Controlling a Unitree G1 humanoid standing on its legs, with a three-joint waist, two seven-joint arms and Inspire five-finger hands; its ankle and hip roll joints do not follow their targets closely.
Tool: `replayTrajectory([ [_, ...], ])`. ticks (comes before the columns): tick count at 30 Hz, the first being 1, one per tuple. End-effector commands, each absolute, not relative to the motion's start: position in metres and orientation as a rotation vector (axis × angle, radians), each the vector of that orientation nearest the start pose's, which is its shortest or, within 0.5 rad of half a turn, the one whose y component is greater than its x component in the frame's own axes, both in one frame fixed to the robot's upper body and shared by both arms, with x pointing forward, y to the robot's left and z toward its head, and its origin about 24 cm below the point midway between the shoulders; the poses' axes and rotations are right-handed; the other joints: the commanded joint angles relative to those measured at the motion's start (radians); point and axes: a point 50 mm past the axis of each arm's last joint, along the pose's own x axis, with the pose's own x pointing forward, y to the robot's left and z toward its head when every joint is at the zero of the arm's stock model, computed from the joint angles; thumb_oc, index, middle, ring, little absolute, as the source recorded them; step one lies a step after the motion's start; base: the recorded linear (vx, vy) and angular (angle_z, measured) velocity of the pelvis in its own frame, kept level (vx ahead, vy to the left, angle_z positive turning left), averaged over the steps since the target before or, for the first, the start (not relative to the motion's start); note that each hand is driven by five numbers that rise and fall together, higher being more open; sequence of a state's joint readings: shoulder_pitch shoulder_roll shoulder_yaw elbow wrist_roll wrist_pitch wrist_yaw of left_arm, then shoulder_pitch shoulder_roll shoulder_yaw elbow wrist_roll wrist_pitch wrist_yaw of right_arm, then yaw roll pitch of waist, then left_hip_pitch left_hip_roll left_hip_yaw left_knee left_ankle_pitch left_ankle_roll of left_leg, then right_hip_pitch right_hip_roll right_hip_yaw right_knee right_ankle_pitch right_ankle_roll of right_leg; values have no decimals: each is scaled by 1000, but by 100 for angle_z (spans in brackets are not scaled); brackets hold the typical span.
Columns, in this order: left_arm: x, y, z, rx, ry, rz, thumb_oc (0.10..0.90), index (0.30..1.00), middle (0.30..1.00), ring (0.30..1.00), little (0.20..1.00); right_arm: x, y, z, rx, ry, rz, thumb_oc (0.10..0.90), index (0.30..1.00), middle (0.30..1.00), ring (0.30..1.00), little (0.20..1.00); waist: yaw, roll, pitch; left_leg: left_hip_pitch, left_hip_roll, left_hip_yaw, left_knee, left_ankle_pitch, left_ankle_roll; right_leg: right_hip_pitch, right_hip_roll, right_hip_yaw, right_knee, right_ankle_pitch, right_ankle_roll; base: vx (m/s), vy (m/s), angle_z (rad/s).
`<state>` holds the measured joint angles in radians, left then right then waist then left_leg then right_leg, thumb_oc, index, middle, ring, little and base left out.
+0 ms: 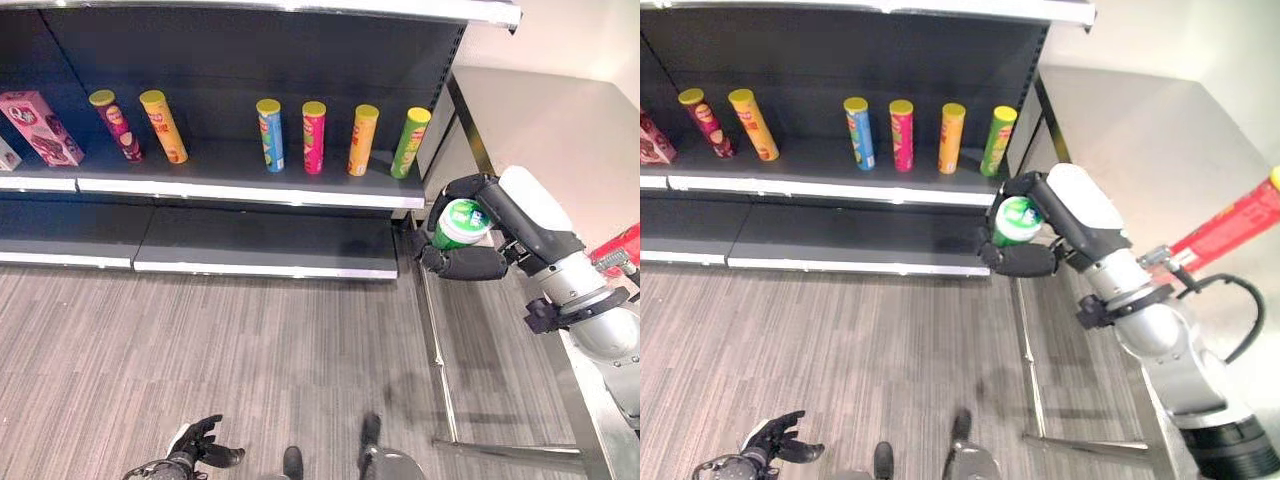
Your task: Put the goods on the table back onto the shelves and tidy them up.
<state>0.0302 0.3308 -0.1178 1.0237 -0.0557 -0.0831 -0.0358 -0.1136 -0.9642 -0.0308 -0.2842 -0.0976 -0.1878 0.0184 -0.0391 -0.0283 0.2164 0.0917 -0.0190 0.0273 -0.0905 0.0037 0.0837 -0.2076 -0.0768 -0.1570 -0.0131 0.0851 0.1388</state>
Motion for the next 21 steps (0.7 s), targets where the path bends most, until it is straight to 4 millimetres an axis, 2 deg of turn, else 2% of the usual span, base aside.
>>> replayTrajectory([
  [1,137,269,-124,366,912,15,800,900,900,900,900,241,-235,260,-1044,-802,33,400,300,300,300,300,15,-40,-29,5,-17,56,3,-63,-111,46,11,-25,-38,61,35,231,-39,63],
  [3,140,266,-124,358,902,10,800,900,900,900,900,242,-235,260,-1039,-808,26,400,300,300,300,300,7,-45,-32,13,-23,39,3,-72,-109,50,11,-53,-57,82,37,244,-57,61],
  [4,138,261,-126,356,906,-3,800,900,900,900,900,242,-234,263,-1033,-819,28,400,300,300,300,300,12,-53,-51,36,-33,30,3,-98,-103,75,6,-66,-74,82,28,349,-92,35],
  [10,127,261,-130,352,939,8,800,900,900,900,900,248,-224,265,-1024,-841,76,400,300,300,300,300,25,-40,-85,114,-2,33,6,-130,-117,142,35,-58,-74,47,5,247,-83,15],
  [11,129,261,-129,342,927,16,800,900,900,900,900,249,-220,267,-1007,-859,96,400,300,300,300,300,33,-46,-80,95,9,42,116,-160,-132,173,33,-65,-74,24,-5,171,-106,10],
  [12,129,261,-129,341,927,18,800,900,900,900,900,249,-220,268,-1006,-860,97,400,300,300,300,300,31,-45,-79,86,10,41,135,-171,-133,174,34,-66,-74,24,-6,120,-118,2],
  [13,131,261,-127,333,915,19,800,900,900,900,900,250,-218,269,-999,-868,103,400,300,300,300,300,37,-50,-68,50,13,47,231,-167,-152,197,32,-69,-74,11,-17,34,-80,4],
  [14,132,260,-126,327,907,19,800,900,900,900,900,251,-218,270,-998,-872,103,400,300,300,300,300,44,-56,-55,-3,14,47,351,-149,-166,214,28,-71,-74,1,-27,49,-107,9],
  [16,136,258,-125,321,896,17,800,900,900,900,900,251,-217,274,-998,-886,94,400,300,300,300,300,58,-63,-24,-118,21,36,572,-71,-199,245,23,-76,-74,-19,-56,37,-78,14],
  [17,135,255,-126,303,898,18,800,900,900,900,900,251,-220,275,-1007,-879,81,400,300,300,300,300,63,-67,-11,-188,65,55,640,-28,-201,272,20,-83,-74,-42,-68,112,-22,11],
  [18,135,255,-127,294,902,18,800,900,900,900,900,251,-221,277,-1017,-879,76,400,300,300,300,300,67,-69,-10,-216,94,66,617,-32,-191,281,13,-82,-74,-50,-64,125,4,13],
  [19,134,254,-127,294,902,17,800,900,900,900,900,251,-221,277,-1017,-879,76,400,300,300,300,300,70,-67,-10,-215,96,68,619,-36,-191,282,14,-80,-74,-51,-64,214,93,26],
  [20,129,254,-129,291,920,14,800,900,900,900,900,250,-221,276,-1018,-878,74,400,300,300,300,300,74,-68,-17,-207,143,75,494,-75,-174,298,5,-73,-74,-65,-50,224,133,24],
  [21,128,256,-129,301,927,12,800,900,900,900,900,250,-222,276,-1016,-880,71,400,300,300,300,300,79,-72,-23,-192,161,75,387,-50,-174,296,-8,-70,-74,-69,-41,218,131,7],
])
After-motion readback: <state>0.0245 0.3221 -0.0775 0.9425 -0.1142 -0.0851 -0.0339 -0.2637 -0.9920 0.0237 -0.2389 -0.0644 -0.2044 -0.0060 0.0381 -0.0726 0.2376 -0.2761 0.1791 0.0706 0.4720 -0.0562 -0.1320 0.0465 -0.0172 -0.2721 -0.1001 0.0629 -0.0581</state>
